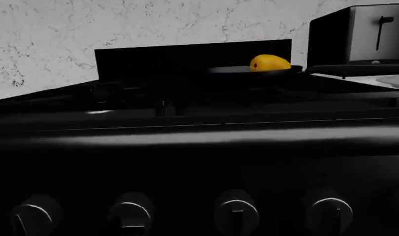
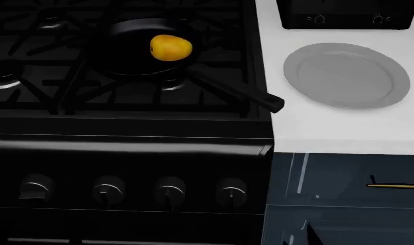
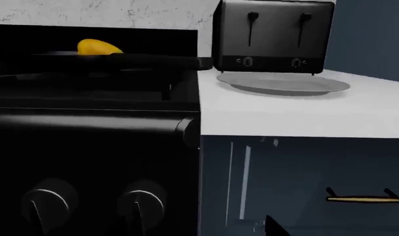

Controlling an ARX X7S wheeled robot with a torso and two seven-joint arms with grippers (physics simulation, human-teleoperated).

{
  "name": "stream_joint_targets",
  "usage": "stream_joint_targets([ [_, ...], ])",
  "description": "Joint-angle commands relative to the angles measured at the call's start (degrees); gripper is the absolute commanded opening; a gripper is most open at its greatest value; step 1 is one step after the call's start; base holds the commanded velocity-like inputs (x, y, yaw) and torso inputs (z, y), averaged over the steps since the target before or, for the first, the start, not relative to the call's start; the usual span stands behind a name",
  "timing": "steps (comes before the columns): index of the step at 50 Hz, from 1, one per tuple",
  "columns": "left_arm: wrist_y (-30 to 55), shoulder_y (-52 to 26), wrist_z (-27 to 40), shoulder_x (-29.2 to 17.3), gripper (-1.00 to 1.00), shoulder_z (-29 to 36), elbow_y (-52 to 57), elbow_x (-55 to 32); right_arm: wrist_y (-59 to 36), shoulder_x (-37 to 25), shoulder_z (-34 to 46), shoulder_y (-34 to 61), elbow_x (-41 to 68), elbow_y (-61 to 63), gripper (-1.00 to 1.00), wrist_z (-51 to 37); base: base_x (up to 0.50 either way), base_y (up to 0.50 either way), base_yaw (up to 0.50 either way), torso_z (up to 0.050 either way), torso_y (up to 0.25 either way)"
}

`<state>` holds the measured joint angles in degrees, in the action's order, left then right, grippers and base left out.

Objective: Pick the mango from the pan and place it on the plate.

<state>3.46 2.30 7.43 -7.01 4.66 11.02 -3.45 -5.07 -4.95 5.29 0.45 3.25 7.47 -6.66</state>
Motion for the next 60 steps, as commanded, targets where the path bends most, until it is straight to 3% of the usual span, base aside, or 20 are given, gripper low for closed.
stream_joint_targets([
  [1,13.56,-1.41,3.84,-1.57,1.0,0.77,8.68,3.2,-3.03,-1.29,0.84,0.59,0.06,5.66,1.0,-1.64,0.0,0.0,0.0,0.0,0.0],
  [4,8.5,-0.03,2.92,-1.42,1.0,-1.29,8.98,-0.13,-3.92,-1.47,1.24,0.53,-0.41,6.6,1.0,-2.06,0.0,0.0,0.0,0.0,0.0],
  [11,8.12,0.57,3.46,-1.9,1.0,-1.46,10.19,-0.38,-4.76,-1.91,1.88,0.51,-0.55,7.6,1.0,-2.77,0.0,0.0,0.0,0.0,0.0],
  [27,25.04,-6.96,3.9,-6.12,1.0,-0.84,28.71,1.8,-20.81,-4.31,0.31,12.52,2.29,25.47,1.0,-2.41,0.0,0.0,0.0,0.0,0.0],
  [39,43.7,-21.61,1.28,-9.24,1.0,-3.21,41.51,0.39,-40.42,-4.08,-5.47,28.66,10.42,36.77,1.0,-2.31,0.0,0.0,0.0,0.0,0.0],
  [42,40.83,-21.56,1.06,-9.06,1.0,-4.48,40.68,-0.28,-40.52,-3.91,-5.46,29.9,10.07,36.78,1.0,-3.17,0.0,0.0,0.0,0.0,0.0],
  [43,35.59,-18.88,1.66,-9.26,1.0,-3.8,38.16,1.06,-40.44,-3.89,-5.76,30.45,10.12,36.49,1.0,-3.29,0.0,0.0,0.0,0.0,0.0],
  [45,42.7,-23.81,1.5,-9.68,1.0,-4.36,40.86,0.47,-42.57,-3.35,-7.28,32.25,11.53,35.44,1.0,-3.52,0.0,0.0,0.0,0.0,0.0],
  [46,39.25,-22.14,1.6,-9.65,1.0,-4.61,39.17,0.67,-43.63,-3.48,-7.4,33.1,11.69,35.56,1.0,-3.76,0.0,0.0,0.0,0.0,0.0],
  [53,46.23,-27.75,2.12,-11.39,1.0,-2.76,41.96,2.31,-50.98,-3.54,-9.13,39.2,14.55,37.86,1.0,-4.59,0.0,0.0,0.0,0.0,0.0],
  [60,48.26,-28.64,2.38,-12.42,1.0,-1.95,43.83,3.08,-53.3,-3.85,-9.04,41.07,15.3,39.17,1.0,-5.31,0.0,0.03,0.0,0.0,0.0],
])
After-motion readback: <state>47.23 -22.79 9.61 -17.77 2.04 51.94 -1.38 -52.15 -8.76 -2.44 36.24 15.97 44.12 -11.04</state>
